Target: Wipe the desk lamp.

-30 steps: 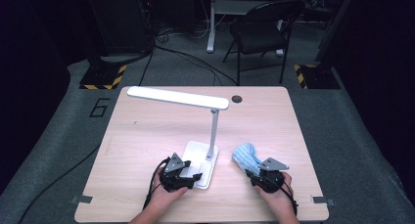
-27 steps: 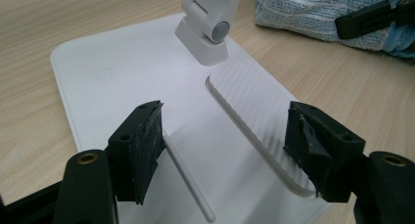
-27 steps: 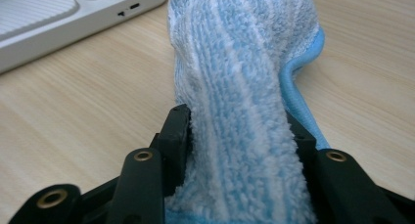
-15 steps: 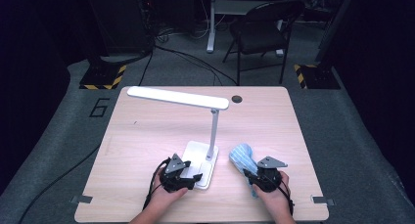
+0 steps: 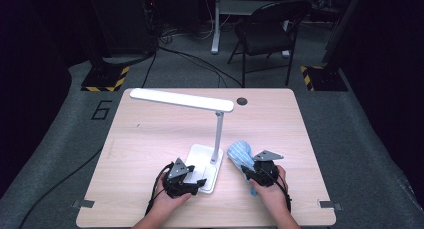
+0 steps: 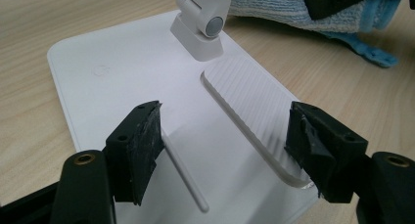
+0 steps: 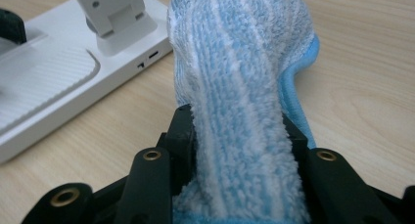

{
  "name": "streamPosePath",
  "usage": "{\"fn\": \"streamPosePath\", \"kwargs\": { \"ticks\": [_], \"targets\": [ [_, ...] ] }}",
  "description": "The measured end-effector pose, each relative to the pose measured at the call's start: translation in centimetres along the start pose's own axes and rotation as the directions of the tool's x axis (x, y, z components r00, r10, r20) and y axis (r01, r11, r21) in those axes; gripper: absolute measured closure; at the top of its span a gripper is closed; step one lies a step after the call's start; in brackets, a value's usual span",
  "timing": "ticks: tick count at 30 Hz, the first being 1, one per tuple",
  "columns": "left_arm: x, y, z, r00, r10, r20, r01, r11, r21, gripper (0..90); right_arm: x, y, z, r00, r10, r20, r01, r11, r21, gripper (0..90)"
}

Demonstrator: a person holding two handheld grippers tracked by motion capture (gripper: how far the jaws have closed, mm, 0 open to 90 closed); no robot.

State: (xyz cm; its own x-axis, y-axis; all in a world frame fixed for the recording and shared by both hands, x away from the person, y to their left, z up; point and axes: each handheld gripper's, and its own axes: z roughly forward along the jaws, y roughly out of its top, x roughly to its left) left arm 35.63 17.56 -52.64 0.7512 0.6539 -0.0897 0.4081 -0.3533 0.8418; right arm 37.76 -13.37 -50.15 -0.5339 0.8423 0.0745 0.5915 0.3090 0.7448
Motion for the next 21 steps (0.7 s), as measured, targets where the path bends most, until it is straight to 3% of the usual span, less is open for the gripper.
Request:
{"fn": "streamPosePath", "kwargs": {
  "ticks": [4,8,10,13,19,21],
  "targets": [
    [0.1,0.0,-0.1,1.0,0.006,0.005,-0.006,1.0,0.004,29.5,0.4,1.0,0.7,0.9998,0.021,0.002,-0.021,1.0,-0.012,60.4],
    [0.0,0.0,-0.1,1.0,0.002,0.005,-0.002,1.0,0.003,29.6,1.1,1.7,1.1,0.9999,0.009,-0.014,-0.009,1.0,-0.022,60.2],
    [0.1,-0.1,-0.2,0.9999,0.004,0.01,-0.004,1.0,0.008,29.5,2.1,2.0,1.3,0.999,-0.001,-0.045,0.0,0.999,-0.032,59.8],
    [0.0,-0.1,-0.2,0.9999,-0.002,0.01,0.002,1.0,0.004,29.6,2.9,1.9,1.3,0.9976,-0.038,-0.057,0.037,0.999,-0.023,59.0],
    [0.1,-0.1,-0.2,1.0,0.002,0.009,-0.002,1.0,0.006,29.5,3.3,1.4,1.2,0.9913,-0.078,-0.106,0.072,0.995,-0.064,57.8],
    [0.1,-0.1,-0.2,1.0,0.003,0.009,-0.003,1.0,0.006,29.6,3.7,1.3,1.3,0.9868,-0.113,-0.116,0.105,0.992,-0.071,57.7]
  ]
}}
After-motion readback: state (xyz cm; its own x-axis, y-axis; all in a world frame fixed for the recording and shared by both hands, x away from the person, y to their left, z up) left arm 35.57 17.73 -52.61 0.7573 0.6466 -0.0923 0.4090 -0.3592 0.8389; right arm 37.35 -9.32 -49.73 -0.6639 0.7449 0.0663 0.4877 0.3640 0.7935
